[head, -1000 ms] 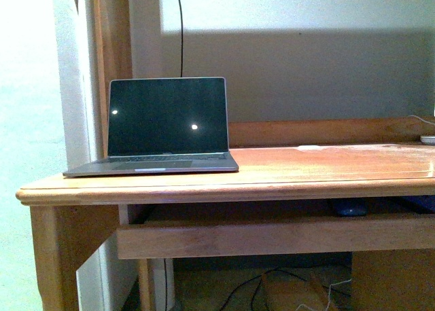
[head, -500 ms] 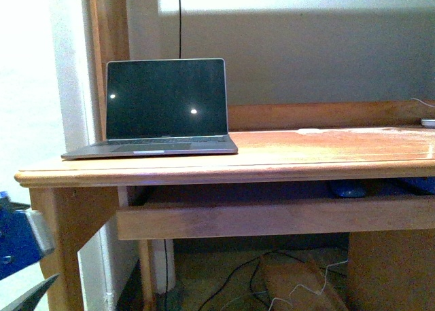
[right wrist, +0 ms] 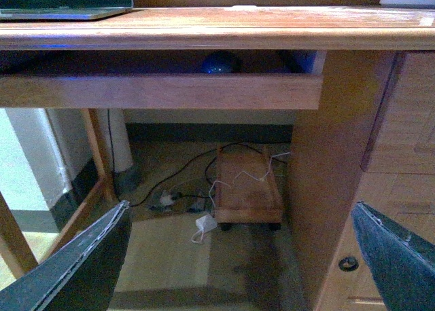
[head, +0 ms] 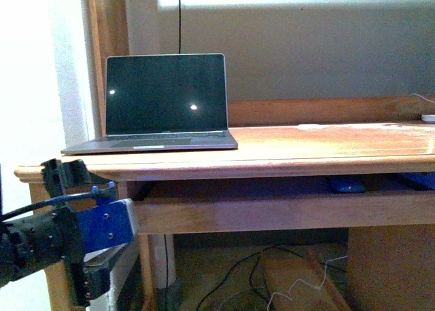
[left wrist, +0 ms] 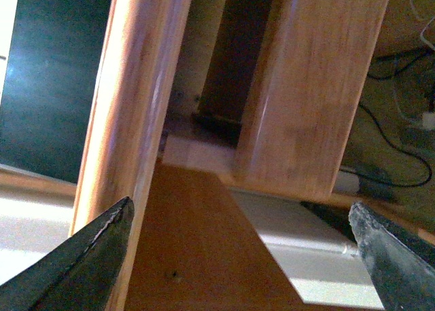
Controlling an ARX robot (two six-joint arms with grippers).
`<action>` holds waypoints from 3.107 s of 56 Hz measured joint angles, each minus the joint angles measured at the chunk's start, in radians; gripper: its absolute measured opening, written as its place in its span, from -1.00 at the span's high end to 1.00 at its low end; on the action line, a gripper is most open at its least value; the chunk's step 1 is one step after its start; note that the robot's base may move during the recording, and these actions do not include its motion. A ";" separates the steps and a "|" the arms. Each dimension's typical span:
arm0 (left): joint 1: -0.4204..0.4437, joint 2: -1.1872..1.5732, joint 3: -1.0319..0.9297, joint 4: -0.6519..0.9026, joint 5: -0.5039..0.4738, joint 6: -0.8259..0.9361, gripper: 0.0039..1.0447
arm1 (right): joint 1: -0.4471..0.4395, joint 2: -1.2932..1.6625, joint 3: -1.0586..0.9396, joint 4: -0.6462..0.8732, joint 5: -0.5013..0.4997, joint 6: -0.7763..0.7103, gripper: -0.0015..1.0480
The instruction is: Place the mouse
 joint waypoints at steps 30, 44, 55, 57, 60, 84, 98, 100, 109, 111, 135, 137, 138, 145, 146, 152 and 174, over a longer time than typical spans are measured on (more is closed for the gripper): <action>-0.069 0.200 0.216 0.000 -0.038 0.033 -0.85 | 0.000 0.000 0.000 0.000 0.000 0.000 -0.86; -0.077 0.181 0.249 -0.236 -0.047 -0.020 -0.86 | 0.000 0.000 0.000 0.000 0.000 0.000 -0.86; -0.069 -0.013 0.167 -0.704 0.025 -0.093 -0.86 | 0.000 0.000 0.000 0.000 0.000 0.000 -0.86; -0.063 -0.053 0.143 -0.770 0.057 -0.094 -0.86 | 0.000 0.000 0.000 0.000 0.000 0.000 -0.86; -0.054 -0.101 0.110 -0.836 0.101 -0.097 -0.86 | 0.000 0.000 0.000 0.000 0.000 0.000 -0.86; -0.037 -0.429 -0.159 -0.853 0.369 -0.625 -0.86 | 0.000 0.000 0.000 0.000 0.000 0.000 -0.86; -0.042 -0.658 -0.314 -0.603 0.280 -1.280 -0.86 | 0.000 0.000 0.000 0.000 0.000 0.000 -0.86; -0.042 -0.688 -0.326 -0.595 0.274 -1.335 -0.86 | 0.000 0.000 0.000 0.000 0.000 0.000 -0.86; -0.079 -0.930 -0.508 -0.384 -0.224 -1.410 -0.55 | 0.000 0.000 0.000 0.000 0.000 0.000 -0.86; -0.080 -0.983 -0.550 -0.360 -0.340 -1.396 -0.45 | 0.000 0.000 0.000 0.000 0.000 0.000 -0.86; -0.001 -1.219 -0.778 -0.349 -0.491 -1.356 0.81 | 0.033 0.755 0.350 0.370 0.256 0.211 -0.86; 0.004 -1.234 -0.789 -0.354 -0.487 -1.356 0.91 | 0.045 0.816 0.389 0.389 0.251 0.205 -0.86; 0.008 -1.245 -0.795 -0.358 -0.483 -1.357 0.96 | 0.055 0.855 0.413 0.402 0.249 0.194 -0.86; 0.078 -1.303 -0.830 -0.385 -0.397 -1.352 0.95 | 0.099 1.046 0.532 0.414 0.210 0.131 -0.86; 0.082 -1.308 -0.833 -0.388 -0.397 -1.352 0.95 | 0.101 1.062 0.540 0.413 0.208 0.125 -0.86; 0.098 -1.374 -0.862 -0.422 -0.393 -1.352 0.95 | 0.120 1.214 0.626 0.380 0.192 0.039 -0.86; 0.099 -1.544 -0.929 -0.510 -0.391 -1.352 0.95 | 0.126 1.400 0.731 0.287 0.226 -0.023 -0.86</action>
